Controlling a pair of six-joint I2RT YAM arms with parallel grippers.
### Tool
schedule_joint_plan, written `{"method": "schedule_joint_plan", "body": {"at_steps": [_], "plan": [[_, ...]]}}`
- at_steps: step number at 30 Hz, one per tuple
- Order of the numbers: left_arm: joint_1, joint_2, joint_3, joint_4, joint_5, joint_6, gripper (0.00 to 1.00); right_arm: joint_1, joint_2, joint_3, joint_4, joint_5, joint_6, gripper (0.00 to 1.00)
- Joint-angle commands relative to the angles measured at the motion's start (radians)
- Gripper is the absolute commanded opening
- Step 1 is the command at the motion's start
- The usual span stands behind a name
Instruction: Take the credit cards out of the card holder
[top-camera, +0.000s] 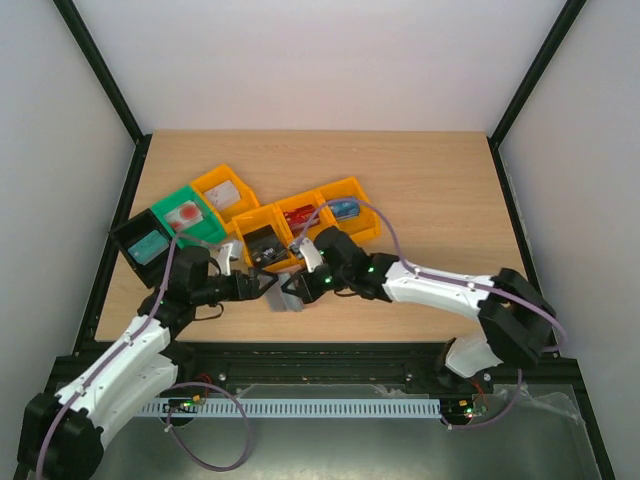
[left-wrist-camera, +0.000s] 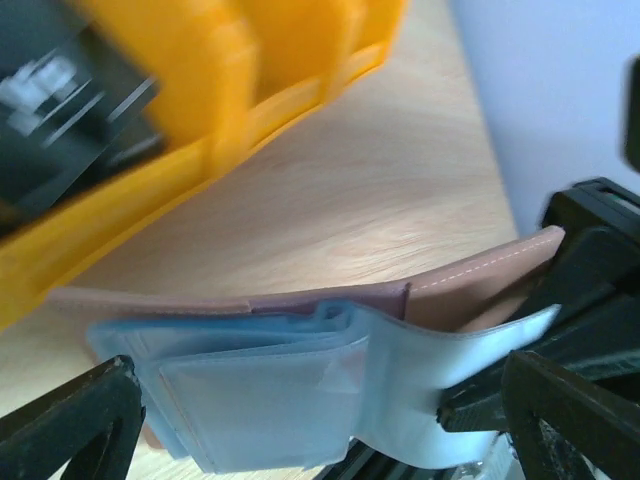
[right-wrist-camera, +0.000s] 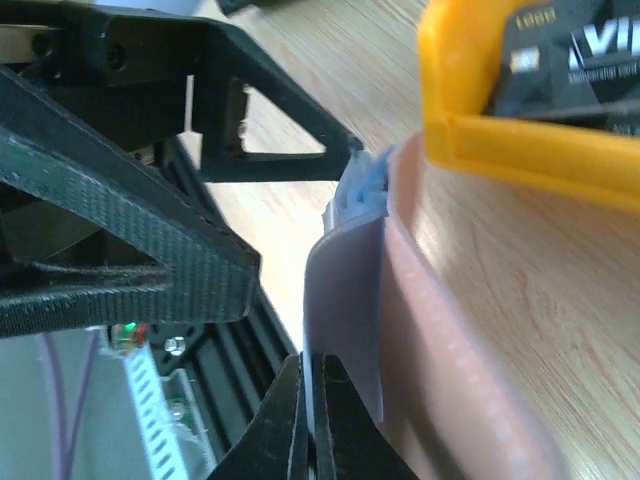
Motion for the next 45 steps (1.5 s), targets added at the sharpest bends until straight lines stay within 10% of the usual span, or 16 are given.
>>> {"method": "schedule_joint_plan", "body": {"at_steps": [1,13,36,41,45], "plan": [[0.004,-0.072,0.075,0.083,0.123,0.116,0.99,-0.038,-0.117,0.041,-0.053,-0.134,-0.142,0.02],[0.073,-0.281,0.130,0.043,0.280,0.465,0.99,-0.084,-0.273,0.250,-0.223,-0.243,-0.372,0.02],[0.138,-0.304,0.136,0.237,0.524,0.398,0.99,-0.095,-0.312,0.390,-0.291,-0.451,-0.544,0.02],[0.131,-0.324,0.119,0.314,0.519,0.357,0.69,-0.098,-0.301,0.365,-0.206,-0.424,-0.478,0.02],[0.124,-0.331,0.089,0.407,0.517,0.292,0.23,-0.098,-0.270,0.363,-0.156,-0.398,-0.438,0.02]]}}
